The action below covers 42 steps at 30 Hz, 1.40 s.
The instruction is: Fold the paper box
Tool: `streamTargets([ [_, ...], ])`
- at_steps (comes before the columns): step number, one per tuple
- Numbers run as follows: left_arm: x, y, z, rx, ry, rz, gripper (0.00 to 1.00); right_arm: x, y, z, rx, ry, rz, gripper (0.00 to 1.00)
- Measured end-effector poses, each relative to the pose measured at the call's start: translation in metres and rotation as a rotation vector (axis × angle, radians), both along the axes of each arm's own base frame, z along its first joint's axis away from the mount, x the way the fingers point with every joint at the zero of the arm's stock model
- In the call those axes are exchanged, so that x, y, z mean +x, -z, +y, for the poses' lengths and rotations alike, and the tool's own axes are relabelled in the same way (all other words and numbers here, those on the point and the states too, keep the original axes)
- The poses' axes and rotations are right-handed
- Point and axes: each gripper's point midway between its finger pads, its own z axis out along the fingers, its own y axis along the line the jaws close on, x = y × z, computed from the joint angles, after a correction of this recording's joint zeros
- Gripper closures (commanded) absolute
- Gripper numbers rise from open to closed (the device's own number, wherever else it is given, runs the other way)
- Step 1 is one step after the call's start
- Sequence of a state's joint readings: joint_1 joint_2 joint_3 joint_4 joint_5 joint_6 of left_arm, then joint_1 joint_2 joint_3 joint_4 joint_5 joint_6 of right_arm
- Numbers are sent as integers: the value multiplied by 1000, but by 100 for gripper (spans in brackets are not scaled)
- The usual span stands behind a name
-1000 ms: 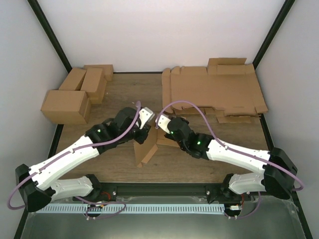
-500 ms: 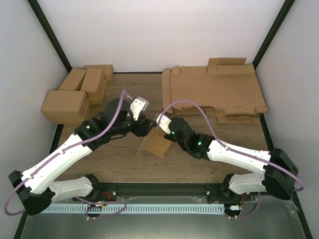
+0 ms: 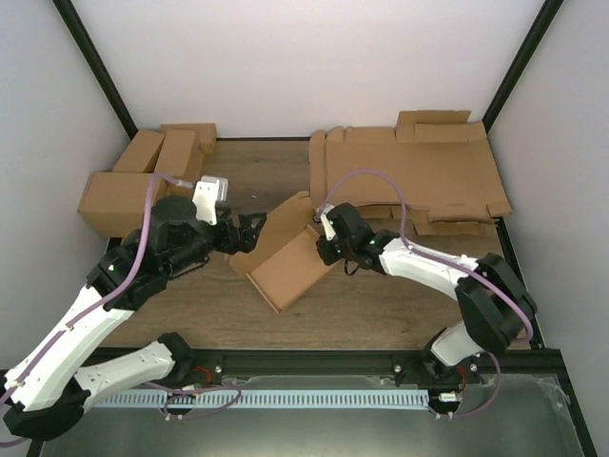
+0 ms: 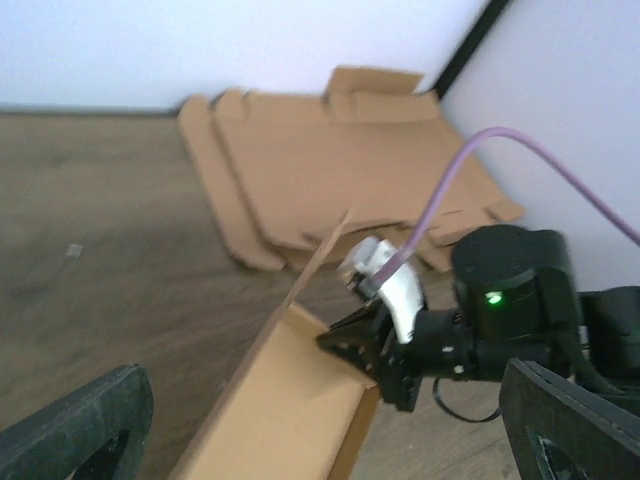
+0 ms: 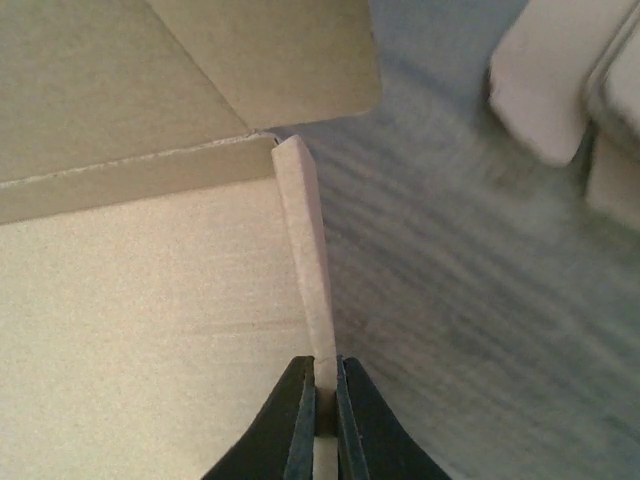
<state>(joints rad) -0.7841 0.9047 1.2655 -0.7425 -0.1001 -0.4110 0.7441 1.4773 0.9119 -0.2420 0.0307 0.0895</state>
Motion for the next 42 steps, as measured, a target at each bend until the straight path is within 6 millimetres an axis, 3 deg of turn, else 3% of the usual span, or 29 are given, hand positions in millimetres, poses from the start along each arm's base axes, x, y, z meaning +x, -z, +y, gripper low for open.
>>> streamTargets([
  [3,4,37,15,27,-80,94,0,-4,29,0,71,65,115,99],
  [7,-1,110,22,58,-125,275,7,-16,74,-7,85,151,254,99],
  [12,-24,196,23,55,-139,489,16,-18,86,-9,69,208,260,95],
  [16,-40,240,24,17,-141,587,18,-18,90,-8,18,230,201,93],
  [20,-46,263,22,-9,-143,634,18,-19,91,-5,-44,246,134,93],
  [28,-36,289,18,23,-177,663,18,-18,91,-4,-162,281,53,97],
  [39,-22,330,20,108,-256,701,38,-18,93,-9,-261,350,-5,99],
  [42,-19,338,22,135,-278,705,45,-18,93,-11,-273,366,-15,93],
])
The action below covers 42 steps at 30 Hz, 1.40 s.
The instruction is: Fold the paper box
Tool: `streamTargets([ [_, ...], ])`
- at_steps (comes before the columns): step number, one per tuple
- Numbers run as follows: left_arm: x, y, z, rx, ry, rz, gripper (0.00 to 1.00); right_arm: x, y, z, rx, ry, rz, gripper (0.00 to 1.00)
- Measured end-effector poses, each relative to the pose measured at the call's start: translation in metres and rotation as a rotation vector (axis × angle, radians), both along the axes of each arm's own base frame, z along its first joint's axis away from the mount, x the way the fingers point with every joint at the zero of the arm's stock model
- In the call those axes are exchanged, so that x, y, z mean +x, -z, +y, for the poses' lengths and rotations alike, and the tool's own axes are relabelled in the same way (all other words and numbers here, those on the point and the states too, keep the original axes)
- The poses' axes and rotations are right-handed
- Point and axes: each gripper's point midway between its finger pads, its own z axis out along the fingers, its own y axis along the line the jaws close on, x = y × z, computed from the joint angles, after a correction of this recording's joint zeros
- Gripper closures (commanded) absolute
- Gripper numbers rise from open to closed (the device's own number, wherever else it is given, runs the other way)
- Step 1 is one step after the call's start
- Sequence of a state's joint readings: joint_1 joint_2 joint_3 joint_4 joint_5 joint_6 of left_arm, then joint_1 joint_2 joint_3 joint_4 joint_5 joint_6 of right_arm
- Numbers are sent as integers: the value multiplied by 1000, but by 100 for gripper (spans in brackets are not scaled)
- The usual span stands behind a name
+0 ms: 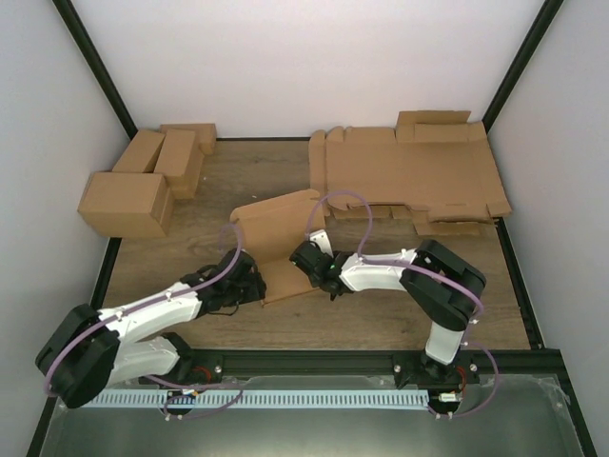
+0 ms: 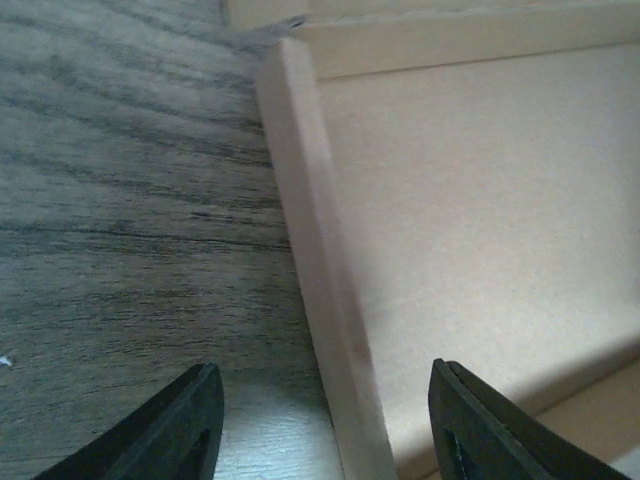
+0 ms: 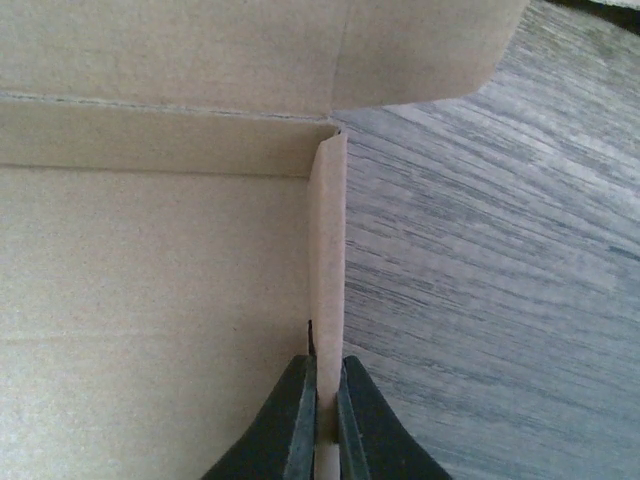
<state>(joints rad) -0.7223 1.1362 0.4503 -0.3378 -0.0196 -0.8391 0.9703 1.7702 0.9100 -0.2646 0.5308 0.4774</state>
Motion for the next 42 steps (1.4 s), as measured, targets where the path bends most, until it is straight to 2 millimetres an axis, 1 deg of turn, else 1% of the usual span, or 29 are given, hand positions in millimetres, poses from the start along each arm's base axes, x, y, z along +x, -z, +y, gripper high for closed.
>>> streamTargets([
  [3,1,9,2,27,-8,14,47,-1,0,-1,5,10,0,83],
  [7,4,11,2,37,-12,9,48,-6,2,-2,39,-6,33,72],
  [9,6,11,2,40,-13,4,47,-10,2,-2,62,-17,59,71],
  [11,7,10,2,41,-12,-2,48,-12,1,-1,79,-27,82,68],
  [14,8,9,2,44,-14,-12,48,-13,-1,2,119,-45,115,65],
  [18,10,6,2,40,-13,-25,51,-11,-11,4,194,-51,147,63],
  [22,11,5,1,38,-12,-29,50,-9,-20,6,236,-51,154,63],
  [23,11,5,1,39,-11,-30,48,-9,-21,6,237,-51,157,62],
  [25,11,5,1,40,-13,-33,40,-10,-21,5,233,-45,166,61],
  [28,13,0,5,53,-29,-53,29,-10,-23,3,226,-29,173,52],
  [29,14,-4,8,59,-41,-64,26,-10,-24,2,229,-26,173,49],
  [31,19,-16,11,62,-56,-98,20,-9,-31,2,253,-30,176,38],
  [33,26,-35,14,50,-71,-147,19,-5,-50,1,309,-38,156,27],
  [35,36,-58,19,22,-92,-202,18,3,-74,-1,368,-47,111,25],
  [36,43,-69,23,7,-107,-230,17,8,-90,-2,405,-62,81,25],
  [38,55,-87,34,-7,-131,-277,15,17,-112,-5,468,-83,39,25],
  [40,64,-99,44,-8,-144,-303,15,27,-124,-11,518,-98,28,25],
  [42,76,-112,54,-6,-148,-328,15,42,-128,-22,550,-100,37,24],
])
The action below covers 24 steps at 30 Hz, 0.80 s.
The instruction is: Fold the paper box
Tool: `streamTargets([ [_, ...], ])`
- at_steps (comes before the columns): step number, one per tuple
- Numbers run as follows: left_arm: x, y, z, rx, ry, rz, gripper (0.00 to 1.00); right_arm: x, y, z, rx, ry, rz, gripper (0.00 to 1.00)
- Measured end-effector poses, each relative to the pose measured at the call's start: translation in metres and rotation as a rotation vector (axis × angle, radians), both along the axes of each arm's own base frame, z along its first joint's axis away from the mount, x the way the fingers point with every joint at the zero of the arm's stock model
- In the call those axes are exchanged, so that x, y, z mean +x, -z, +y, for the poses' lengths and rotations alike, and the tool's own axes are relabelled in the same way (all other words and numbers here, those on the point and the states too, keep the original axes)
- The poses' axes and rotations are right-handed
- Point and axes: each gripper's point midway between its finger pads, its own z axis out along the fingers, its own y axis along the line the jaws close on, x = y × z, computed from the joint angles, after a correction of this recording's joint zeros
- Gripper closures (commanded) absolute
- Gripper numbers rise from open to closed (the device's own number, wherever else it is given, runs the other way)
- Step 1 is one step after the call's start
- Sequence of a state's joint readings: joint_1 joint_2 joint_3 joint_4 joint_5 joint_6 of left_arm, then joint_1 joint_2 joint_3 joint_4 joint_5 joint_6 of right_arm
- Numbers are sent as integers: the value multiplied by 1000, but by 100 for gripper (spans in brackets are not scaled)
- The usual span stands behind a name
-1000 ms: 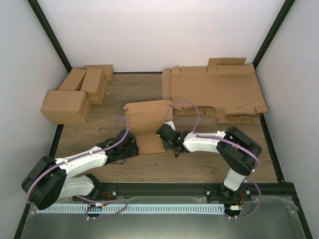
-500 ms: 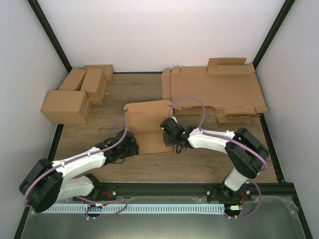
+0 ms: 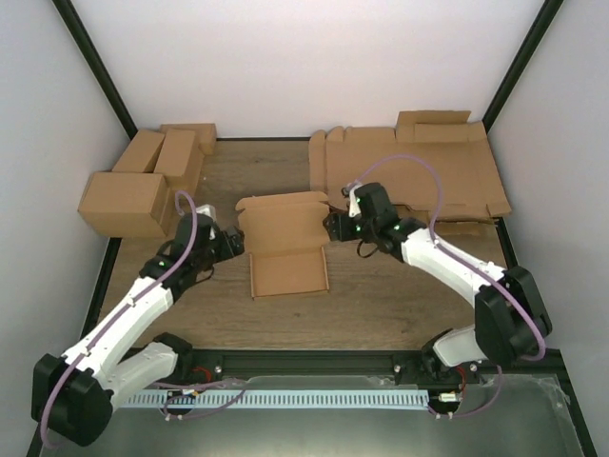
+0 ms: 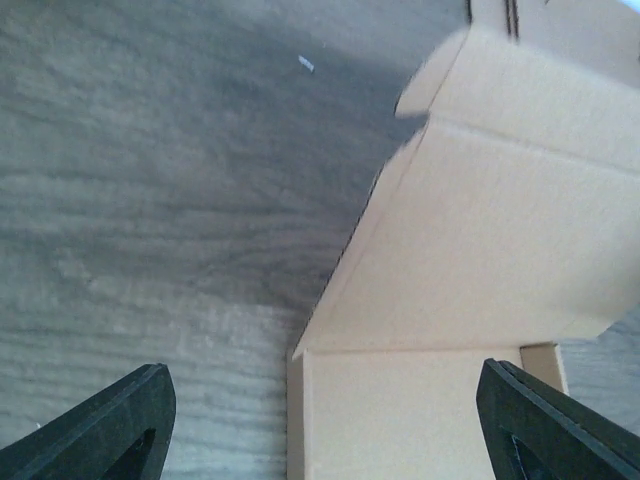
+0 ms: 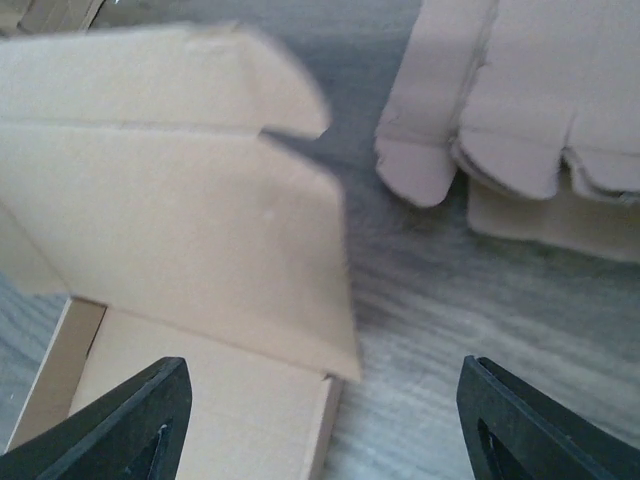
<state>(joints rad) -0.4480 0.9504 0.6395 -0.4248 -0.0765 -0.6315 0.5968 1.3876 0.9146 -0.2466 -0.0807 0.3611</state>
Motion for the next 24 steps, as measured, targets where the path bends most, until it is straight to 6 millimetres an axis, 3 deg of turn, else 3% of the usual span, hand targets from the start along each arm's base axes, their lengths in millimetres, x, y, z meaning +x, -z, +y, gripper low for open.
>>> streamTargets([
  [4,19,-15,10,0,19,-23,16,24,-9,-6,28,-26,10,30],
  [9,40,-12,13,-11,78,14,36,45,-10,1,59,-94,27,42],
  [12,44,-7,5,-13,134,35,41,48,-7,7,62,-134,47,48],
  [19,49,-6,-12,-23,240,50,44,49,-2,15,52,-185,78,53],
  [24,60,-8,-14,-1,259,52,39,51,-1,14,39,-178,88,50],
])
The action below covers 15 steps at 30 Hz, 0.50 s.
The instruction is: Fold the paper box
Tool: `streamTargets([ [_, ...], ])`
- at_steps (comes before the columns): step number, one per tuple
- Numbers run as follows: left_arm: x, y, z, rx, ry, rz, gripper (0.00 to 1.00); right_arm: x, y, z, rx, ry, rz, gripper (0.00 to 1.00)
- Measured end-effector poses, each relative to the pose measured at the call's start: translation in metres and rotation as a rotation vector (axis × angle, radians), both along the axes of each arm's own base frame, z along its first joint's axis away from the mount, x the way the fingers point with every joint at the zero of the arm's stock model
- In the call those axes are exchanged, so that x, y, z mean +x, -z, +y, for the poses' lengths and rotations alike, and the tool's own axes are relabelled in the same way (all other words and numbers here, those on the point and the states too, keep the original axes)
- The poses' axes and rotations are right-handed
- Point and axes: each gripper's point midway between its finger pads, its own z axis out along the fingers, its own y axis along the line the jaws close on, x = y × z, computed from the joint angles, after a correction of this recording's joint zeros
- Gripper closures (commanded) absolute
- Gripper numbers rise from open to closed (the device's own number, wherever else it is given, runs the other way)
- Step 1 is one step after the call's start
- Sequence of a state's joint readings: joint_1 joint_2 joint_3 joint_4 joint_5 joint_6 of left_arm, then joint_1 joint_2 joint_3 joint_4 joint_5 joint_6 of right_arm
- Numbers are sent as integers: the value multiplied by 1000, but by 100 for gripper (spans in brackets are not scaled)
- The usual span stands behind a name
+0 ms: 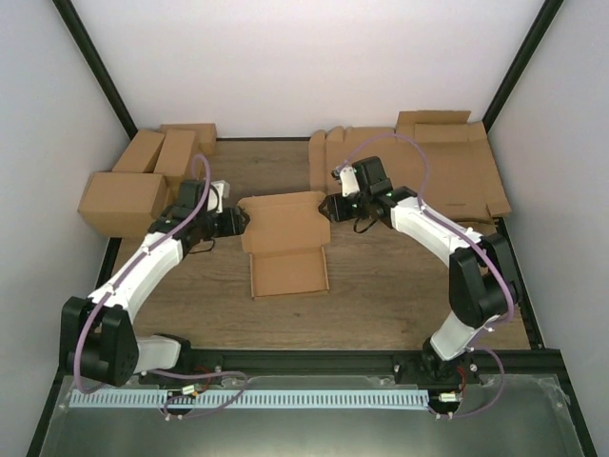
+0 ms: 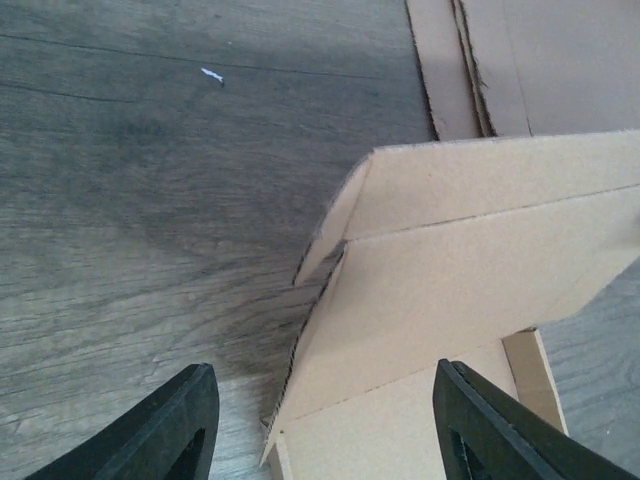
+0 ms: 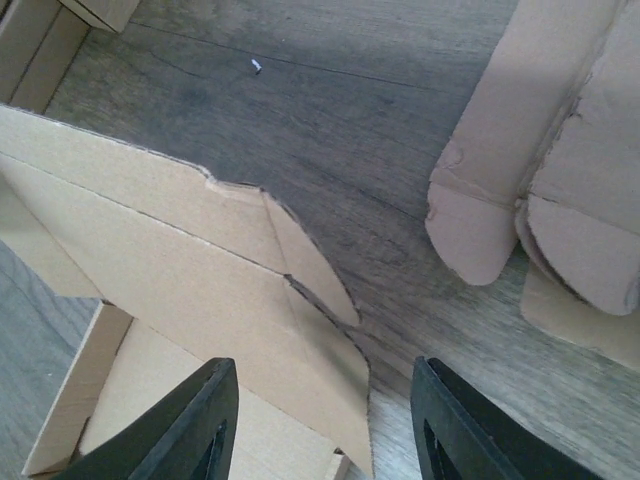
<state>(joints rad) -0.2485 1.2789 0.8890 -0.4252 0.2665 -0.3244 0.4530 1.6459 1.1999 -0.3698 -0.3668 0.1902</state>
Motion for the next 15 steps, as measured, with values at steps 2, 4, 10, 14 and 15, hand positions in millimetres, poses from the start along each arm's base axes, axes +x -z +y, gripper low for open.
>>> streamTargets([
  [2,4,1,0,13,0,3,40,3,0,-1,-11,11,-3,50],
  [4,6,4,0,21,2,11,44,6,1,-2,-19,16,-8,50],
  [10,6,18,-2,27,19,57,62,11,9,0,-35,10,-1,55],
  [14,7,20,-6,15,35,67,73,13,14,2,-35,5,10,68],
  [15,7,20,-7,11,36,68,75,12,14,2,-33,2,10,70],
])
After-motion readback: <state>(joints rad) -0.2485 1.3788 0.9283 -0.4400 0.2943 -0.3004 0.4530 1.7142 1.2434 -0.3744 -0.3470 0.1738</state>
